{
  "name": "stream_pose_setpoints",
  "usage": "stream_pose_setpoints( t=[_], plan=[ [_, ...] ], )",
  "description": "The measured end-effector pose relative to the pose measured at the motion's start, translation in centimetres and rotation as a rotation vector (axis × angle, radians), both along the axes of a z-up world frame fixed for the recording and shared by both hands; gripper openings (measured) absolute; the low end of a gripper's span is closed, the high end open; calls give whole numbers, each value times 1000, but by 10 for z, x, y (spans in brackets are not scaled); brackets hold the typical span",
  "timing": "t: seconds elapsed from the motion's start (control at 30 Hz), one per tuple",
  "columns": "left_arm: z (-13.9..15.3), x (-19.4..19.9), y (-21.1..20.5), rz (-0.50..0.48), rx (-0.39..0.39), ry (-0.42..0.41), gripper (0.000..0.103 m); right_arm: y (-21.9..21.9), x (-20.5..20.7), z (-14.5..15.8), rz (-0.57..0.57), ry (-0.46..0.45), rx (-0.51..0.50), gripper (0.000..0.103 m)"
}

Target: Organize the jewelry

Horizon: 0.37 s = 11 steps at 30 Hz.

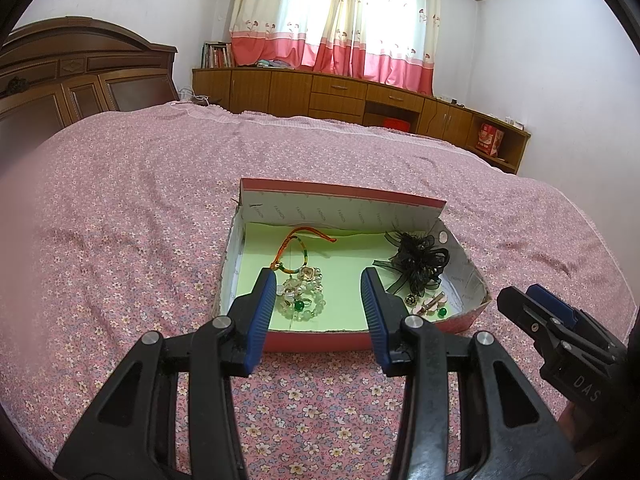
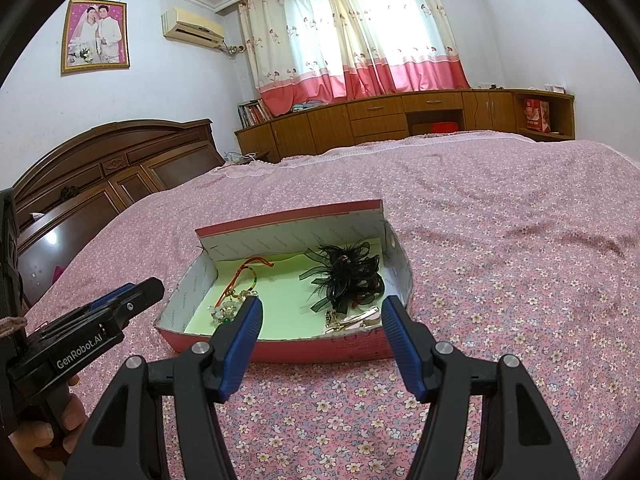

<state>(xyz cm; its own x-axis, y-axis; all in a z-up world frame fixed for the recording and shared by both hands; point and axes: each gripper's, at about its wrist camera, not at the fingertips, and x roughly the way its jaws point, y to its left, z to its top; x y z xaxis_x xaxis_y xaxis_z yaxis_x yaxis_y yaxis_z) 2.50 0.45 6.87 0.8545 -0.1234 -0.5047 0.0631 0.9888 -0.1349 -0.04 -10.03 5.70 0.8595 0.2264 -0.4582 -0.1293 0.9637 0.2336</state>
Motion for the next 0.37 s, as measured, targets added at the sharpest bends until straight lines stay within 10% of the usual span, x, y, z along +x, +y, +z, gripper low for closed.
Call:
stream_pose_setpoints(
  t=[0.37],
  plan=[
    [0,1,0,0,5,-2,36,0,0,0,0,0,1,65]
  ],
)
